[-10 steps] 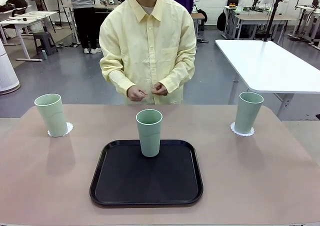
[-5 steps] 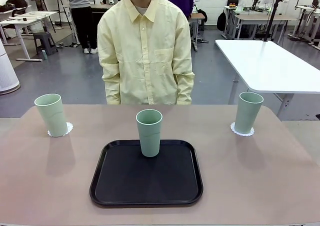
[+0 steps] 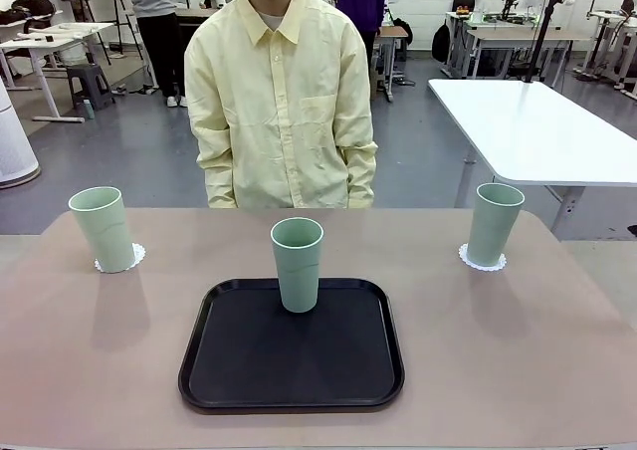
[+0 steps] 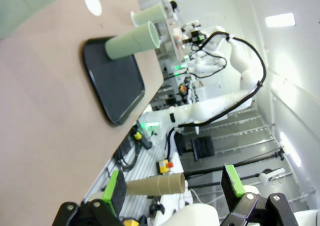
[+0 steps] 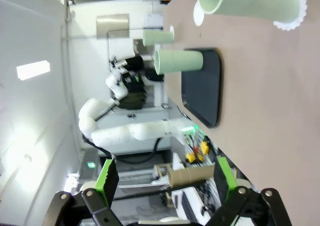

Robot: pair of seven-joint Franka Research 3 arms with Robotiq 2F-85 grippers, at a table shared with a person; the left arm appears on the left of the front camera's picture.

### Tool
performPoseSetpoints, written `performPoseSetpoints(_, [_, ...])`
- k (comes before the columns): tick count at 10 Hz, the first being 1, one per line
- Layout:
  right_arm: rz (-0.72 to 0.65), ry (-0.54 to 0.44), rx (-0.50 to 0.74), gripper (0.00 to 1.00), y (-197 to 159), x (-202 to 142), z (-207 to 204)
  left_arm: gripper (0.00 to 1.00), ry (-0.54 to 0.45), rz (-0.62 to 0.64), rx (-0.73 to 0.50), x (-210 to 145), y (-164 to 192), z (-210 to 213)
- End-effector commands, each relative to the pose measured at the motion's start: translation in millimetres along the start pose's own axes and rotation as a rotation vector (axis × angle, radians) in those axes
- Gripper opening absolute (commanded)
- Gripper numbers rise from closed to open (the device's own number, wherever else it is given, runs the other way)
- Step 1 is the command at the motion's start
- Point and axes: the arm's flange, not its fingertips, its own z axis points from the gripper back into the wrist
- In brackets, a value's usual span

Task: Place coasters on the table and set cups on them.
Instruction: Take one Reusable plastic cup from the Flat Tray and place it on a coaster set by the human.

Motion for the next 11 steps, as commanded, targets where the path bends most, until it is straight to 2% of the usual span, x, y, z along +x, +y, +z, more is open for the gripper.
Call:
performPoseSetpoints(1, [0.191, 0.068, -0.179, 1.00, 60.7, -10.2, -14.9, 1.00, -0.005, -0.003, -0.003, -0.4, -2.5, 1.2])
performPoseSetpoints(3, [0.416, 0.164, -0.348, 1.00, 132.1, -21.5, -53.2, 1.00, -0.005, -0.003, -0.003, -0.4, -2.5, 1.2])
performPoseSetpoints(4, [0.560, 0.266, -0.425, 1.00, 166.9, -29.3, -83.3, 1.00, -0.005, -0.003, -0.003, -0.4, -2.5, 1.2])
performPoseSetpoints(6, [0.751, 0.360, -0.523, 1.00, 204.7, -34.7, -153.2, 1.00, -0.005, -0.003, -0.003, -0.4, -2.5, 1.2])
performPoseSetpoints(8, [0.924, 0.452, -0.583, 1.00, 207.7, -36.7, -230.9, 1.00, -0.005, -0.003, -0.003, -0.4, -2.5, 1.2])
performPoseSetpoints(9, [1.035, 0.478, -0.631, 1.00, 197.2, -36.2, -270.8, 1.00, -0.005, -0.003, -0.003, -0.4, -2.5, 1.2])
performPoseSetpoints(11, [1.214, 0.438, -0.640, 1.00, 168.8, -28.8, -311.9, 1.00, -0.005, -0.003, -0.003, -0.4, -2.5, 1.2])
